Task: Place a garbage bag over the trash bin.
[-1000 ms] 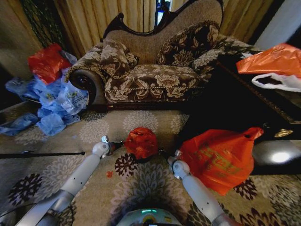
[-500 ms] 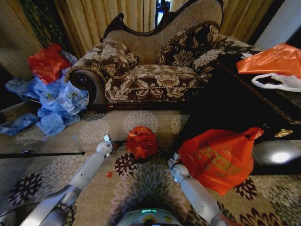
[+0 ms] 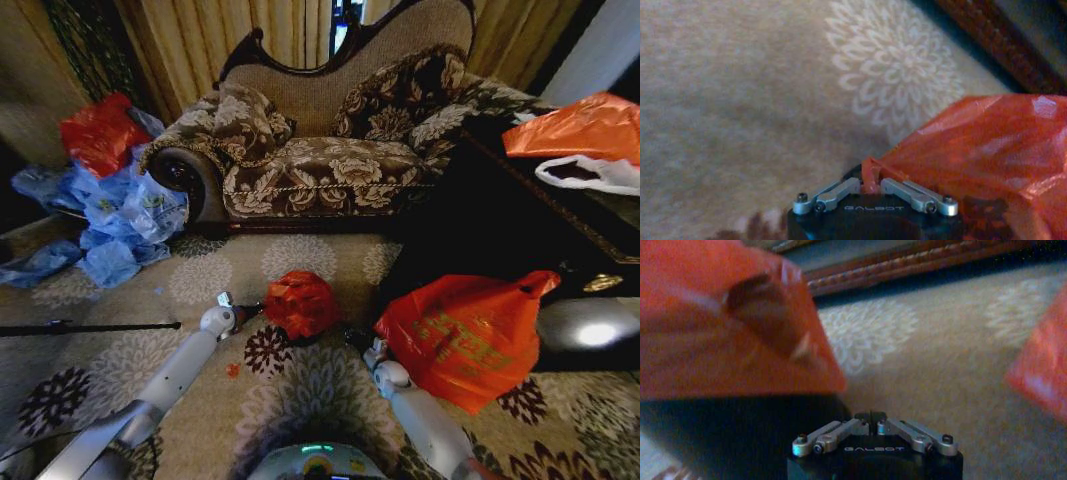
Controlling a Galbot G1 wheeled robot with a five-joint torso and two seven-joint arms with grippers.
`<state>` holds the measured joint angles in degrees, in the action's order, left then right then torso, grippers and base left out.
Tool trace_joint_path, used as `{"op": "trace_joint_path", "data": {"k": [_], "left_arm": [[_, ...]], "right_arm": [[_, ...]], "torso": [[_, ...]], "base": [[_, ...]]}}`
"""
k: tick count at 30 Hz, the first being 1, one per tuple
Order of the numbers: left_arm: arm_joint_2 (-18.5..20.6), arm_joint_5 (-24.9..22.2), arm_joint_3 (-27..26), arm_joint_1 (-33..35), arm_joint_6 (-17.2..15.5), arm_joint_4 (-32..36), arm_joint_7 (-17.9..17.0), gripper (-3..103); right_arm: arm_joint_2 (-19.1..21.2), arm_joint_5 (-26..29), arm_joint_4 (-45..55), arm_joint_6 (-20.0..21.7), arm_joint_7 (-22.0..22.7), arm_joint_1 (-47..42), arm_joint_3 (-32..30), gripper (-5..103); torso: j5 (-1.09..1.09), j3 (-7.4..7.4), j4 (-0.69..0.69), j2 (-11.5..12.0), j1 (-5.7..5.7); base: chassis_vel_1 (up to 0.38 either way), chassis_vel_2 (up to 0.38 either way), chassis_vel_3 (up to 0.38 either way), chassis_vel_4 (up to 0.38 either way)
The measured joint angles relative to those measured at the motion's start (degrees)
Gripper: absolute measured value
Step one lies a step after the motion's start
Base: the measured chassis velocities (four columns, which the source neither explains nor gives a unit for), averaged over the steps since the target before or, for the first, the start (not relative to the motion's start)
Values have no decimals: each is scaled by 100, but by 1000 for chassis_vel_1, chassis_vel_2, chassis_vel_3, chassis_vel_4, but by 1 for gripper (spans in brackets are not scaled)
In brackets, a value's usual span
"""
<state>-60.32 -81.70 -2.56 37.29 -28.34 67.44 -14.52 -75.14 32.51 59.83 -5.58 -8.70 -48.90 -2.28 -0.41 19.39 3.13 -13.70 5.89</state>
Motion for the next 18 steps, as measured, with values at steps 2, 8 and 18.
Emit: {"op": "trace_joint_path", "data": {"k": [2, 8, 18], "left_arm": [[8, -27, -4, 3, -1, 102, -4, 0], [179, -90, -66, 160, -48, 310, -27, 0], [473, 63, -247, 484, -43, 785, 76, 24]], "right_arm": [[135, 36, 568, 179, 292, -170, -65, 0], [446, 321, 1661, 634, 757, -509, -236, 15], [649, 1527, 3286, 1528, 1704, -546, -371, 53]], "torso": [[1, 0, 0, 0, 0], [0, 0, 0, 0, 0], [0, -1, 0, 0, 0]], "base": [[0, 0, 0, 0], [0, 0, 0, 0], [0, 0, 0, 0]]}}
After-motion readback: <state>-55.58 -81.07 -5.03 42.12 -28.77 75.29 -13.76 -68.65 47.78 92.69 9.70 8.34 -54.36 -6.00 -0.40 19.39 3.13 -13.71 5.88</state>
